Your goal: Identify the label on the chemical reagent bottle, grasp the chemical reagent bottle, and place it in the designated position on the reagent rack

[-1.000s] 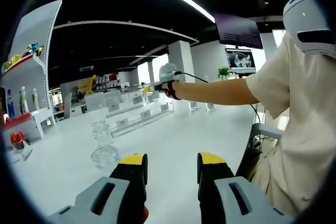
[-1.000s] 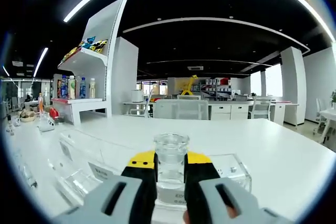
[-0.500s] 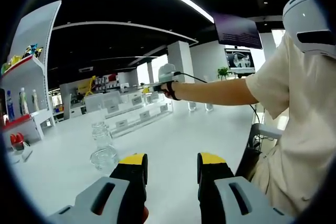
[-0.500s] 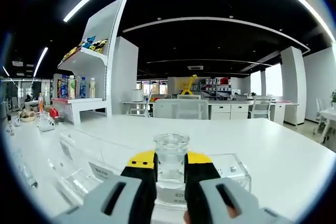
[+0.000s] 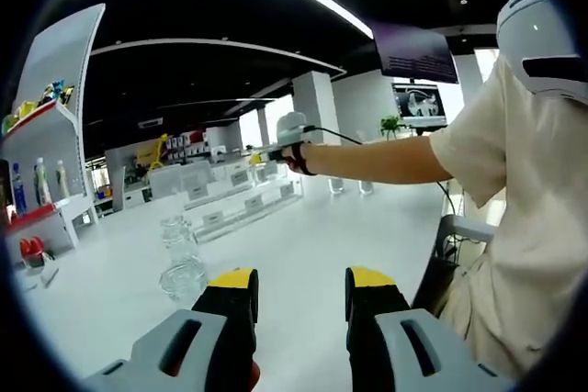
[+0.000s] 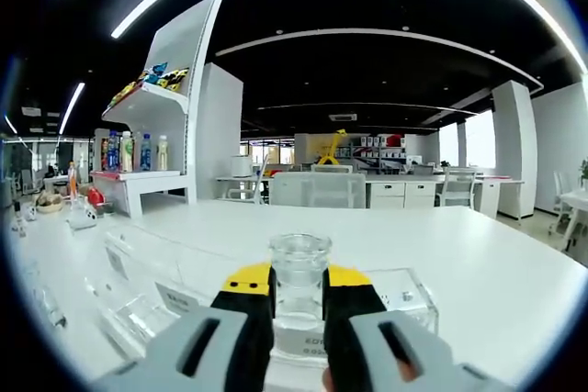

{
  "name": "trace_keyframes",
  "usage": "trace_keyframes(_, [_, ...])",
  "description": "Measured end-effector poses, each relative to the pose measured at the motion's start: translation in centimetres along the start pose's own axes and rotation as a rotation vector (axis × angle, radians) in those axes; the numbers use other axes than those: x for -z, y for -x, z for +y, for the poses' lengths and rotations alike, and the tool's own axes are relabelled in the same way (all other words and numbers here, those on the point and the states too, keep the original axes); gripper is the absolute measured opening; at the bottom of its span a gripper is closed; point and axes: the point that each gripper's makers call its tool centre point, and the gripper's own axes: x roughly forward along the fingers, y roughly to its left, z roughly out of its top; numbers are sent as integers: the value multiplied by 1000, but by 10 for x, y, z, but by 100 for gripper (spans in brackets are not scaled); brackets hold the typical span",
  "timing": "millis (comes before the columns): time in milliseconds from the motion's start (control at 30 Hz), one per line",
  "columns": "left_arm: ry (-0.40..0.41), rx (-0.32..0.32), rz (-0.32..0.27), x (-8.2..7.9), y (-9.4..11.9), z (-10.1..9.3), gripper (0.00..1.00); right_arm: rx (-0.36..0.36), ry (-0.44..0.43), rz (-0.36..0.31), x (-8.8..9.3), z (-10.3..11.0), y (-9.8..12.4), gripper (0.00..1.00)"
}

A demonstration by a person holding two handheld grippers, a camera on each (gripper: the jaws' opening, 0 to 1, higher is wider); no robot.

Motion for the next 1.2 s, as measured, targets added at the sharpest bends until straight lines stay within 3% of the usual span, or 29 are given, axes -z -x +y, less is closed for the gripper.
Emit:
trace_keyframes(633, [-18,12,-5,-5,-1,-6,39,9,19,40,-1,-17,-5,20])
trace_keyframes(967, [-22,8,-4,-6,0,-6,39,15,30,42,1,-33,-30,20])
trace_keyframes(1200, [-25,13,-8,-7,0,-8,39,14,34,50,1,-38,-33,21])
